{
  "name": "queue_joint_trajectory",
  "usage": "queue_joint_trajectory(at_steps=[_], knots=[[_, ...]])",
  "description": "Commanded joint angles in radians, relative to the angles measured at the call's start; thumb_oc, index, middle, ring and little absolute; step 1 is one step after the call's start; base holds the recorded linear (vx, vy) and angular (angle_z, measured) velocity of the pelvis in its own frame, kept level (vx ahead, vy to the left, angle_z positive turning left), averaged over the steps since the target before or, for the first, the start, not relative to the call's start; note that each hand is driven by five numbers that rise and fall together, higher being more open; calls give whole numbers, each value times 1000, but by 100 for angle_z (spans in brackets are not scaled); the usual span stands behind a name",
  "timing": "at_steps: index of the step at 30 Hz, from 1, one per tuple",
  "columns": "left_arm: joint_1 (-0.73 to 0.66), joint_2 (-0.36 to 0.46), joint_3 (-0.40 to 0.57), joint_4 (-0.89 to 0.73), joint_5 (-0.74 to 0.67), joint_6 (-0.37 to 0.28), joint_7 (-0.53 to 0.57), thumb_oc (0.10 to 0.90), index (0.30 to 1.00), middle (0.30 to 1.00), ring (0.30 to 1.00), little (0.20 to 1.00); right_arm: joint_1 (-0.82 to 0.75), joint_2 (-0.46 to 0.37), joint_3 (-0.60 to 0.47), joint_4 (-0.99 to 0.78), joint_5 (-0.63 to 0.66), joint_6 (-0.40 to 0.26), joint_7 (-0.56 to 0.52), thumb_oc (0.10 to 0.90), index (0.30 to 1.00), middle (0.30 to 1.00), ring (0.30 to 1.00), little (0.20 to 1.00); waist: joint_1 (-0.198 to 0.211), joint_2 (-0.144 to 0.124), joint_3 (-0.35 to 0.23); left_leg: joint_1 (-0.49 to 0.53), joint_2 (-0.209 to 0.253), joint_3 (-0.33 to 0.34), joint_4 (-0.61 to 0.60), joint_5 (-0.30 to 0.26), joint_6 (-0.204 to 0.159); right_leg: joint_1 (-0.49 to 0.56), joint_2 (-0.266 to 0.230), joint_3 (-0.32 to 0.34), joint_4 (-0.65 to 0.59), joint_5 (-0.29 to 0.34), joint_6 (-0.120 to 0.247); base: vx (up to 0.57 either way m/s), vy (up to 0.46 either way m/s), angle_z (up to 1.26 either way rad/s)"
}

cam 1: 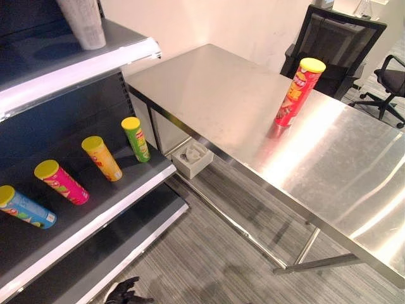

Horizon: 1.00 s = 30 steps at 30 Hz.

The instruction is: Put the goods on the table back onto the shelves and tidy them up.

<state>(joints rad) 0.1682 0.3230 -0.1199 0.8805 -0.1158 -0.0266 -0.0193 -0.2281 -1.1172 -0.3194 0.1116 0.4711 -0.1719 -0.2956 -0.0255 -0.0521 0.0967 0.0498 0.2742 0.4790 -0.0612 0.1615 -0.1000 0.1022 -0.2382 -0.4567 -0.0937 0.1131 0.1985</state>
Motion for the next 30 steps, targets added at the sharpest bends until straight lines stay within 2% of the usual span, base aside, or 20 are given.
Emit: queue_joint_trajectory(at_steps=[1,4,5,6,7,8,9,10,12,15,17,19,23,26,28,29,30], knots=[[-66,132,-21,-45,0,-25,-8,800,900,900,900,900,-95,-13,-84,-107,-8,-82,8,800,900,900,900,900,26,-68,-14,46,26,-87,3,-125,-72,-23,54,80,6,-74,12,67,-411,13],[-74,131,-19,-66,-14,-22,-10,800,900,900,900,900,-92,-9,-68,-112,7,-82,23,800,900,900,900,900,20,-56,11,6,78,-125,116,-116,-82,-6,115,95,6,-122,-35,0,-283,6],[-76,129,-22,-68,-16,-21,-8,800,900,900,900,900,-100,-3,-62,-116,16,-88,27,800,900,900,900,900,25,-54,18,-6,81,-140,147,-110,-79,-1,122,99,6,-130,-43,-79,-235,-1],[-78,129,-25,-71,-15,-23,-6,800,900,900,900,900,-114,6,-46,-110,17,-92,24,800,900,900,900,900,33,-55,31,-34,82,-153,194,-78,-72,-4,127,84,6,-124,-62,-96,-199,-2],[-78,130,-27,-80,-23,-27,-4,800,900,900,900,900,-132,7,-21,-108,19,-89,28,800,900,900,900,900,49,-58,45,-69,63,-215,242,-76,-60,-5,130,91,6,-126,-70,-117,-187,-5],[-75,126,-27,-83,-29,-30,0,800,900,900,900,900,-156,7,4,-104,22,-87,33,800,900,900,900,900,65,-62,57,-110,18,-282,262,-103,-44,-6,131,99,6,-126,-75,-46,-103,-20],[-75,126,-25,-83,-29,-30,0,800,900,900,900,900,-162,6,9,-101,22,-88,33,800,900,900,900,900,61,-62,57,-115,17,-285,269,-107,-42,-6,129,96,6,-126,-74,-1,-111,-23],[-70,116,-30,-85,-38,-30,2,800,900,900,900,900,-213,7,63,-76,41,-83,43,800,900,900,900,900,88,-71,65,-158,-83,-345,238,-157,-18,1,132,106,6,-125,-74,63,-59,-41],[-74,108,-37,-76,-35,-27,-1,800,900,900,900,900,-235,14,96,-51,44,-77,47,800,900,900,900,900,98,-64,59,-167,-125,-343,187,-145,-9,3,136,110,6,-123,-70,91,-10,-33],[-80,102,-56,-63,-20,-30,1,800,900,900,900,900,-270,32,135,-27,49,-82,45,800,900,900,900,900,128,-51,60,-248,-204,-372,149,-96,-2,16,153,133,6,-132,-70,76,37,-38],[-76,97,-62,-61,-21,-31,6,800,900,900,900,900,-307,43,173,-14,46,-83,43,800,900,900,900,900,136,-36,56,-236,-220,-394,113,-92,3,18,164,154,6,-140,-67,111,71,-46],[-80,90,-67,-51,-15,-30,7,800,900,900,900,900,-315,51,188,-7,27,-72,40,800,900,900,900,900,128,-27,41,-180,-232,-411,50,-88,14,30,165,162,6,-145,-66,165,113,-15],[-75,78,-65,-16,-4,-30,14,800,900,900,900,900,-301,65,167,-16,-13,-67,31,800,900,900,900,900,112,-22,6,-104,-251,-402,-7,-98,31,57,139,175,15,-158,-57,187,149,-8],[-66,80,-61,1,9,-30,19,800,900,900,900,900,-330,63,166,-8,-55,-66,6,800,900,900,900,900,120,-12,13,-52,-266,-377,-16,-127,66,-9,88,206,201,-176,-35,117,198,-38],[-64,91,-58,7,18,-28,20,800,900,900,900,900,-351,51,152,-12,-79,-73,-17,800,900,900,900,900,109,4,50,-21,-264,-370,-22,-137,95,-129,52,231,446,-125,-5,46,157,-66],[-60,95,-57,6,23,-30,22,800,900,900,900,900,-347,56,143,-10,-68,-78,-16,800,900,900,900,900,111,3,50,-18,-264,-367,-24,-146,95,-147,27,232,452,-124,-4,69,-18,-31],[-60,101,-55,1,26,-32,19,800,900,900,900,900,-341,50,145,2,-47,-79,0,800,900,900,900,900,118,-1,47,-12,-252,-373,-26,-157,83,-158,-6,217,386,-124,-11,106,-121,-22]])
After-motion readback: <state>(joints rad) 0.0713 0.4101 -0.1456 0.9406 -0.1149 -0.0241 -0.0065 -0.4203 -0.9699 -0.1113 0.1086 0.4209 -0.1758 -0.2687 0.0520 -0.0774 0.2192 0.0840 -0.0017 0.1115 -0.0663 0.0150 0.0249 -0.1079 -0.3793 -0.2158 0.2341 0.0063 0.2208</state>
